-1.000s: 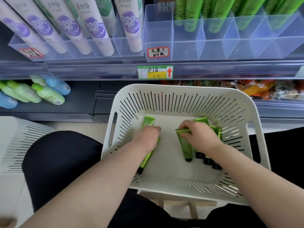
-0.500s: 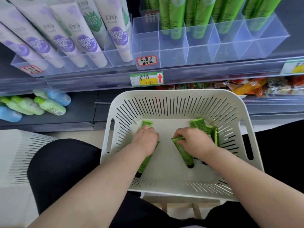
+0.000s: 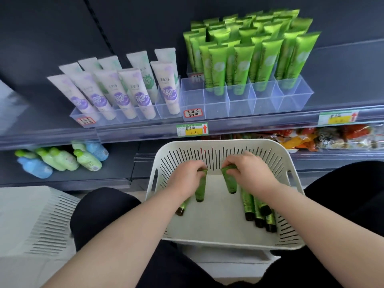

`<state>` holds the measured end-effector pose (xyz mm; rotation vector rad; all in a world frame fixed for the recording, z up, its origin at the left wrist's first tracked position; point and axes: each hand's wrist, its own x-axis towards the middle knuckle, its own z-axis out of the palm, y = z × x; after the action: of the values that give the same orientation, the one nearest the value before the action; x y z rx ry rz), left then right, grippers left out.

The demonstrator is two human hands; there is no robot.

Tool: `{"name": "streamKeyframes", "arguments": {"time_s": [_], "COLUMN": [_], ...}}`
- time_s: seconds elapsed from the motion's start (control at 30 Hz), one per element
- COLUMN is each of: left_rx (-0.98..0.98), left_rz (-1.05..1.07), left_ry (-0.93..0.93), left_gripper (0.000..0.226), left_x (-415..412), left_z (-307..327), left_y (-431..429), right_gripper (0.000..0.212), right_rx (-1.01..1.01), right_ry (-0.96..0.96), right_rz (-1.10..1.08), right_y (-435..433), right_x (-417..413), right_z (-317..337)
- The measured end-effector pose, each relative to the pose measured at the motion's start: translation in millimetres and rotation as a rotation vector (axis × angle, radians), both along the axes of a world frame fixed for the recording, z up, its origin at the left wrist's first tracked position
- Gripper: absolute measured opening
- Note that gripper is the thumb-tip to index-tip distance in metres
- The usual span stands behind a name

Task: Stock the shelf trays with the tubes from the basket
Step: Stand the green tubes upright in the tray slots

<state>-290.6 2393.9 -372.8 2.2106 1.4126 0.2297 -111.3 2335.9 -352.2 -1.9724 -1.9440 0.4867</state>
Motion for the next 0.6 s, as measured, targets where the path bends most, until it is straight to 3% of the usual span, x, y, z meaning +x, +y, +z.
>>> {"name": "streamKeyframes", "arguments": {"time_s": [0.43, 0.6], "left_rx": [0.523, 0.662], "left_rz": [0.11, 0.153], "left_ry": [-0.372, -0.368], "left_gripper": [0.024, 0.027], "left_x": [14, 18], "left_z": [179, 221], "left_y": [38, 70], "right_gripper": [0.021, 0.022], "right_rx": [0.508, 0.596], "right_ry": [-0.038, -0.034], "right_rz": [-0.092, -0.109], "right_y": [35, 60], "right_x": [21, 22], "right_z": [156, 193]}}
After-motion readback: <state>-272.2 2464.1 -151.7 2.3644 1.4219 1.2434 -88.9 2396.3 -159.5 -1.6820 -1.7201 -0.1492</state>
